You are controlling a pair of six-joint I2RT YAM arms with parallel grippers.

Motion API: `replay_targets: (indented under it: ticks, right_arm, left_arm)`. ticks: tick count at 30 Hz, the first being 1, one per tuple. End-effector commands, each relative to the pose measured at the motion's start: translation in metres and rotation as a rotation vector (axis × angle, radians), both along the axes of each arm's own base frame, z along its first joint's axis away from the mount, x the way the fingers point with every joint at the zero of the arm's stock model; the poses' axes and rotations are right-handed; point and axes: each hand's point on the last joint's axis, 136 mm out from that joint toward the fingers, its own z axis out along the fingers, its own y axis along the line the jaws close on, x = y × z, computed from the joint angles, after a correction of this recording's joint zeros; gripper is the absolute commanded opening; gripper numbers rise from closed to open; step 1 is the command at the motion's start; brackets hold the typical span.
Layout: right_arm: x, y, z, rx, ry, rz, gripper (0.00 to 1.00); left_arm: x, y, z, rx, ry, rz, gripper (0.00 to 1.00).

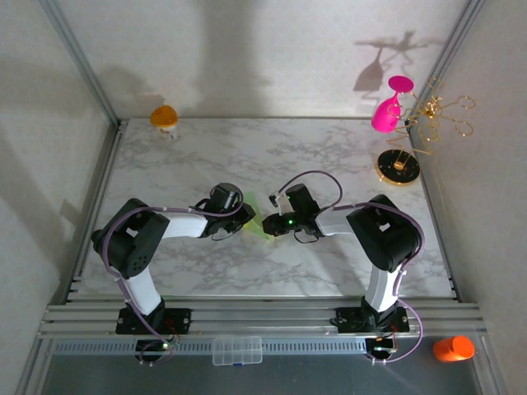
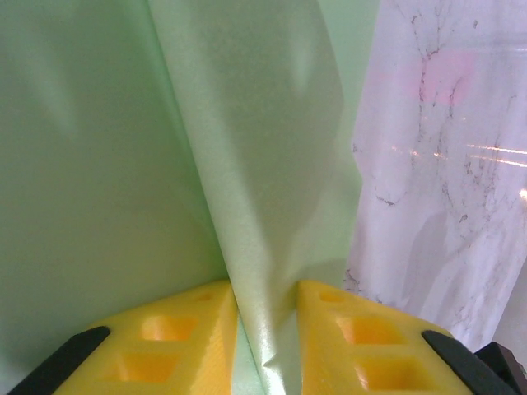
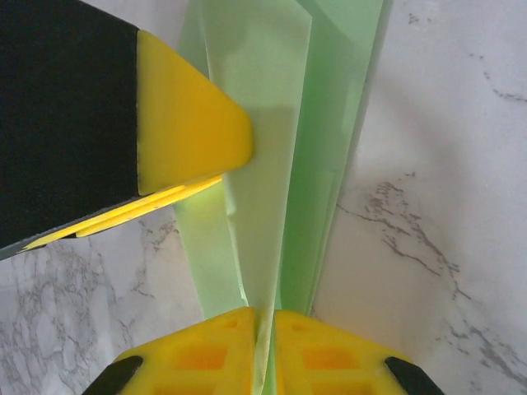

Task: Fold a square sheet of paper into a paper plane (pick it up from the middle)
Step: Fourth fold the wing at the center of the table.

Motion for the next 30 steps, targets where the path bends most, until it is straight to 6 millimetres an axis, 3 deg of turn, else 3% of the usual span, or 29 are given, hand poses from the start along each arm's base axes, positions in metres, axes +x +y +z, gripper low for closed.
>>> replay_targets:
  ticks: [1, 9, 15, 23, 30]
  right_arm:
    - [-0.005, 0.002, -0.011, 0.003, 0.048, 0.018, 0.15]
    - [-0.009, 0.0, -0.02, -0.013, 0.082, 0.025, 0.11]
    - [-0.012, -0.002, -0.027, -0.031, 0.107, 0.023, 0.1]
    - [-0.012, -0.005, -0.03, -0.039, 0.119, 0.015, 0.1]
    - [-0.011, -0.007, -0.032, -0.023, 0.15, 0.004, 0.1]
  left_arm:
    - [-0.031, 0.034, -0.05, 0.166, 0.165, 0.042, 0.27]
    - [-0.018, 0.025, -0.026, 0.13, 0.104, 0.028, 0.27]
    - [-0.002, 0.015, 0.008, 0.085, 0.021, 0.01, 0.3]
    - [0.011, 0.024, 0.053, 0.065, -0.117, 0.014, 0.33]
    - [0.012, 0.004, 0.063, -0.062, -0.214, -0.083, 0.27]
